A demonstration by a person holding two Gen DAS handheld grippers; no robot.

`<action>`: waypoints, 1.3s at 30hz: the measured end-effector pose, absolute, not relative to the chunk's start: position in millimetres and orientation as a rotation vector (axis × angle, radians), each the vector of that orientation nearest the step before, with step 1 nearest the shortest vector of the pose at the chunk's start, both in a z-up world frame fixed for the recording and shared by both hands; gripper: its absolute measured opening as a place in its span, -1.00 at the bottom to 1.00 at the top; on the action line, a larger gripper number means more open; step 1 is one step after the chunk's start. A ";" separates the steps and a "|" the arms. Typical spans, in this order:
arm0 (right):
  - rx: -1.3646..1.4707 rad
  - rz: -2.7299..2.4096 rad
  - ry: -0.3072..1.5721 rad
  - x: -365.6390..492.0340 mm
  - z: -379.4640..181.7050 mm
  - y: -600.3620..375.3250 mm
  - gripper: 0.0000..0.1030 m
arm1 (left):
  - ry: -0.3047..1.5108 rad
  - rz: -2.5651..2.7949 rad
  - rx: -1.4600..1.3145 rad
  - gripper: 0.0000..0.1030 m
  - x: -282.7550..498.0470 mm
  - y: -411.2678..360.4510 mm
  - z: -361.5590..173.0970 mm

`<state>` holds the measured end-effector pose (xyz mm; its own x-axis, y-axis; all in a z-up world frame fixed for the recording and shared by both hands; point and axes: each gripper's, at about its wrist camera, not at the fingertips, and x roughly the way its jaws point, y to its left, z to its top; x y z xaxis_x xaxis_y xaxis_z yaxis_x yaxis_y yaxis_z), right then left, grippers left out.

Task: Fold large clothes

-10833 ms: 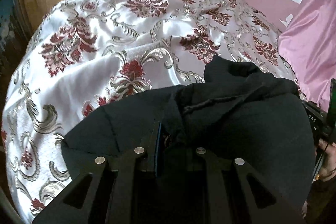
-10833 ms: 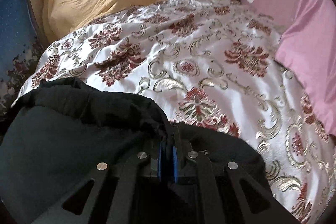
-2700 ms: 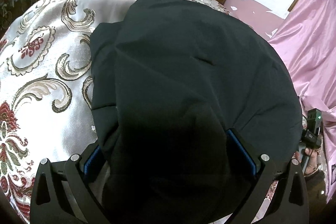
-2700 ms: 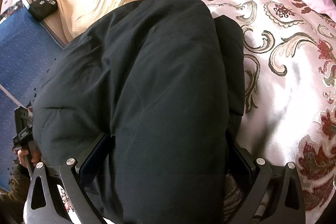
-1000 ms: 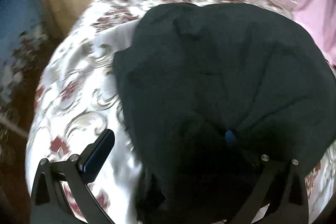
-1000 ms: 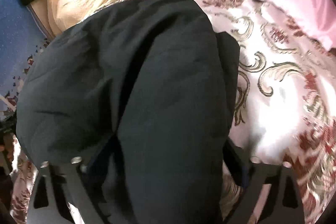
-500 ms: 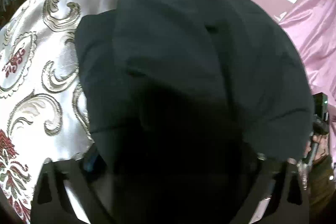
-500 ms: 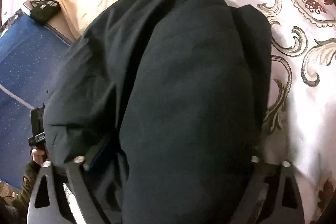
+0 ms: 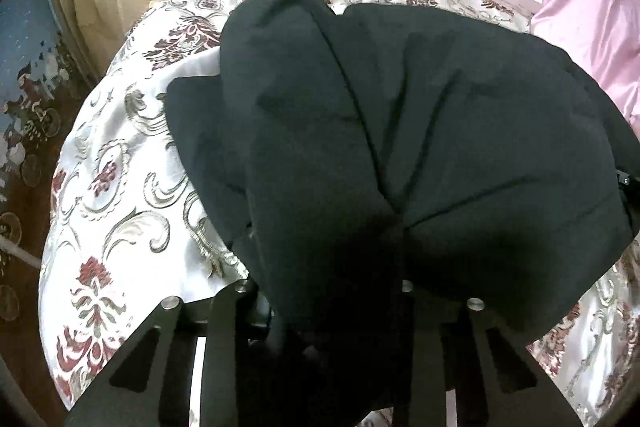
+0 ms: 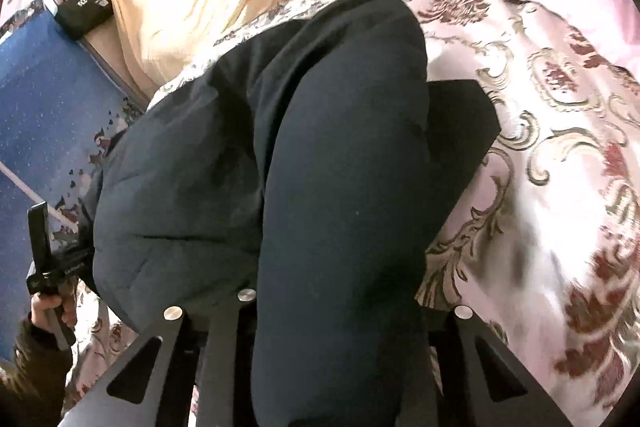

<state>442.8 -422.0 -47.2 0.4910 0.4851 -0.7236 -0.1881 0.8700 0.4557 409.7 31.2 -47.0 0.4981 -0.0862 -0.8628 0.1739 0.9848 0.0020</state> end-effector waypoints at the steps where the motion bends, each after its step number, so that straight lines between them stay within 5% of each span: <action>1: 0.339 0.415 0.969 440.6 -40.4 -419.7 -0.55 | 1.038 -0.157 0.097 -0.52 404.7 32.5 -43.2; 23: 0.204 0.383 0.820 258.1 34.0 -407.6 -0.61 | 0.984 -0.167 0.184 -0.62 231.7 5.4 22.4; 31: 0.203 0.351 0.848 226.4 13.0 -412.8 -0.59 | 1.003 -0.157 0.203 -0.60 201.9 -5.3 -1.9; 36: 0.208 0.298 0.912 231.0 -9.8 -414.0 -0.33 | 1.058 -0.108 0.179 -0.37 205.2 -1.6 -23.8; 39: 0.180 0.250 0.976 231.2 -22.3 -412.6 0.06 | 1.090 -0.053 0.171 -0.05 206.0 0.5 -32.1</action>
<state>231.2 -412.6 -22.3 0.5356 0.2893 -0.7934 -0.1281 0.9565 0.2622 206.0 0.5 -32.1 0.4627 0.0408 -0.8856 0.1271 0.9856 0.1118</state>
